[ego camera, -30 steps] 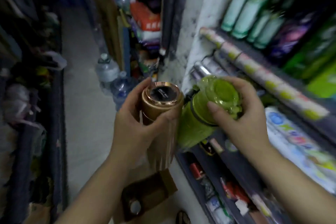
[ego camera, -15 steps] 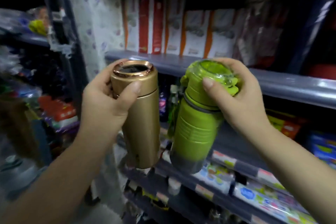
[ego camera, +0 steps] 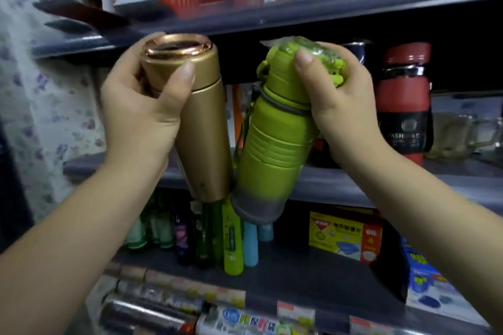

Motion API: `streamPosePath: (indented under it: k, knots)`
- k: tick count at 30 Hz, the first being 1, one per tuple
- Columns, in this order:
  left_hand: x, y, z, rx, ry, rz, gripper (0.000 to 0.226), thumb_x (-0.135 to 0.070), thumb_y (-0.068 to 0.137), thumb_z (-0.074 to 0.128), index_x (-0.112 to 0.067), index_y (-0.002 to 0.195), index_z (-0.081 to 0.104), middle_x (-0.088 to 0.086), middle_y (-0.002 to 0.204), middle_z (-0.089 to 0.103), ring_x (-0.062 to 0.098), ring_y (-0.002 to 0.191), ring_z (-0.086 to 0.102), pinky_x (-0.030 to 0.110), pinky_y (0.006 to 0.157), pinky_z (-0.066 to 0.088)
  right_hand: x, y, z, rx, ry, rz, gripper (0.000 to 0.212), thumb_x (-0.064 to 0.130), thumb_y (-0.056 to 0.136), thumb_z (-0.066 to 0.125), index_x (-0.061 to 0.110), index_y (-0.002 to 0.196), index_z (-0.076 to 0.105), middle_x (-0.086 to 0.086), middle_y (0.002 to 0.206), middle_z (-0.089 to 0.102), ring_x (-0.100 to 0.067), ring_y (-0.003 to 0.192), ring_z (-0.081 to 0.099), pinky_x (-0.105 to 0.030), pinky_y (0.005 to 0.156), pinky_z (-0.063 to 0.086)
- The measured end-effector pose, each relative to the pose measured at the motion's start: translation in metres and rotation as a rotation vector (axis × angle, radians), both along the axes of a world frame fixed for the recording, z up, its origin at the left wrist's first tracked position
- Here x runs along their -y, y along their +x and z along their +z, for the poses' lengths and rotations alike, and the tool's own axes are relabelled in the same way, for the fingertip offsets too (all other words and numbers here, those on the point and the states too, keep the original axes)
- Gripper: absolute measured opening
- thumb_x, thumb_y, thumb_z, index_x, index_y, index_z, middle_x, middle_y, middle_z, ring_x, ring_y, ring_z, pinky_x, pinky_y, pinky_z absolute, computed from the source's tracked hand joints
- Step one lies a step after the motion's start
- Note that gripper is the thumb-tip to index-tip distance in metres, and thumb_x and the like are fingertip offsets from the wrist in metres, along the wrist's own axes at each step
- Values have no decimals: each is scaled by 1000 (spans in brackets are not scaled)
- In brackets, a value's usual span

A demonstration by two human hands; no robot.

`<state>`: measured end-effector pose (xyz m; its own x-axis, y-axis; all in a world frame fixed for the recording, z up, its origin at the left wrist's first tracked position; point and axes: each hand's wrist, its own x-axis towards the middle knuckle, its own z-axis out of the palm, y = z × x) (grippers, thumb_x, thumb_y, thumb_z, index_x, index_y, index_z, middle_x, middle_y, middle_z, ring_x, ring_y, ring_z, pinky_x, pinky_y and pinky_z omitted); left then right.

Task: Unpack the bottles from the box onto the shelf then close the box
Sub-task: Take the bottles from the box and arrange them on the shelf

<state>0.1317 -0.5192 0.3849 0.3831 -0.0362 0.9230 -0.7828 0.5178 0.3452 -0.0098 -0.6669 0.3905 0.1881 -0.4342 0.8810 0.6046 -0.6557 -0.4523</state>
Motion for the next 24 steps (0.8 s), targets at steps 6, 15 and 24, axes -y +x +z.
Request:
streamPosePath:
  k: [6,15,24]
  knots:
    - [21,32,38,9,-86,16,48,-39,80,70,-5,112,60,5,101,64,11,94,60,28,85,47,14,23,29,116,-23,-27,28,28,85,66,10,105,58,9,90,65,4,81,64,-15,74,48]
    - [51,71,43,-165,-235,81,68,-42,74,73,3,122,55,10,111,65,10,98,63,27,92,50,34,65,30,82,-128,-125,49,36,80,69,6,116,55,10,100,62,-1,92,62,-22,83,50]
    - [84,99,22,-336,-136,34,73,-48,66,74,-4,121,58,13,116,68,15,99,65,28,90,52,57,86,22,-32,-7,-213,50,46,74,74,16,111,59,13,94,65,3,88,62,-20,82,51]
